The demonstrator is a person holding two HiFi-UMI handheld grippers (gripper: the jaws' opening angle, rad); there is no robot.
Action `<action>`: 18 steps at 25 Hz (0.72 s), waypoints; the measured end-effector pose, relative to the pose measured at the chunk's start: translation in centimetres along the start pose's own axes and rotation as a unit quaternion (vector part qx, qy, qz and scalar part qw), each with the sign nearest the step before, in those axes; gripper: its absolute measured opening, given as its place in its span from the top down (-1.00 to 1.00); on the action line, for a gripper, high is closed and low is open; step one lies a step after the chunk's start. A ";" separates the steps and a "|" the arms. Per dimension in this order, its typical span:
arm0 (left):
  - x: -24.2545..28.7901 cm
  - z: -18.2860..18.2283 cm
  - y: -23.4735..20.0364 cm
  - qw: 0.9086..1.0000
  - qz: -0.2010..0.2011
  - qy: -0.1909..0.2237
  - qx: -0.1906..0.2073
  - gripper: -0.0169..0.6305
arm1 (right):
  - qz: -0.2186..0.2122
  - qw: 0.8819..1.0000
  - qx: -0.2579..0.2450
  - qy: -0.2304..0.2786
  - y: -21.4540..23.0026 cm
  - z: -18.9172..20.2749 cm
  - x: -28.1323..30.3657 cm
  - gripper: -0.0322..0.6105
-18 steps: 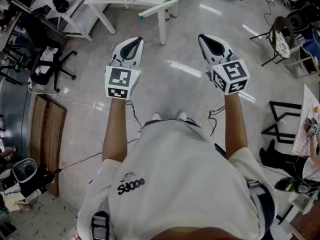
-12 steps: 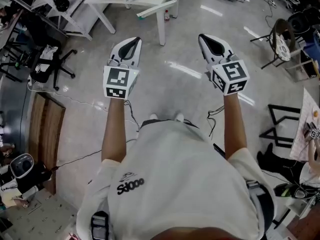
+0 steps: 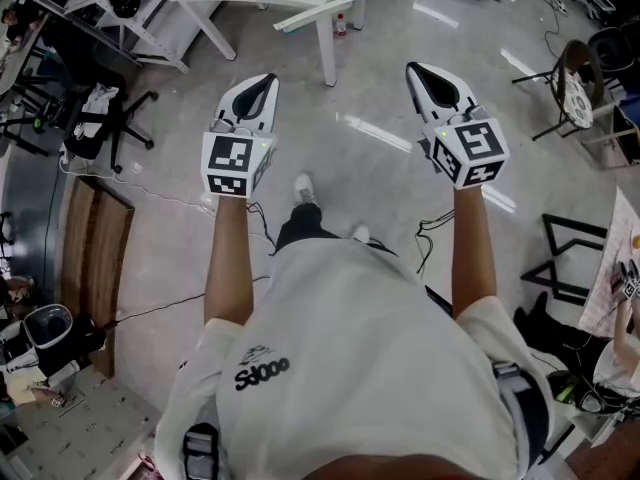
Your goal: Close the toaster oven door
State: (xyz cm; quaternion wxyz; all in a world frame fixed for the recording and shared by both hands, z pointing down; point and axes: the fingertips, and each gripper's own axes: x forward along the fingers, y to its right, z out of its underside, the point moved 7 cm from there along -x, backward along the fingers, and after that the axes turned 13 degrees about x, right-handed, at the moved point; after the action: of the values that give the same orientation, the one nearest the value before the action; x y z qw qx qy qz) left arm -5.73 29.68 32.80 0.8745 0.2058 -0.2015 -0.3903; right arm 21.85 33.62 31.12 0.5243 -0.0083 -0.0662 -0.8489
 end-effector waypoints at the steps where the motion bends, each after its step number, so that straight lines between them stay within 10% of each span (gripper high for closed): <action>1: 0.7 0.4 -0.5 1.000 0.000 0.000 -0.001 0.90 | 0.000 1.000 -0.003 -0.002 0.2 0.0 0.8 0.88; 18: 22.0 8.3 -25.5 0.999 0.014 0.030 0.004 0.90 | 0.039 0.999 -0.012 0.016 8.3 -6.3 30.1 0.88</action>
State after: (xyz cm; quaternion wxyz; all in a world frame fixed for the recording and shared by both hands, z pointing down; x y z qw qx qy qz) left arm -11.77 -4.36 30.73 0.8846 0.2182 -0.1801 -0.3707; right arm 16.03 2.47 28.28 0.5581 -0.0034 -0.0469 -0.8284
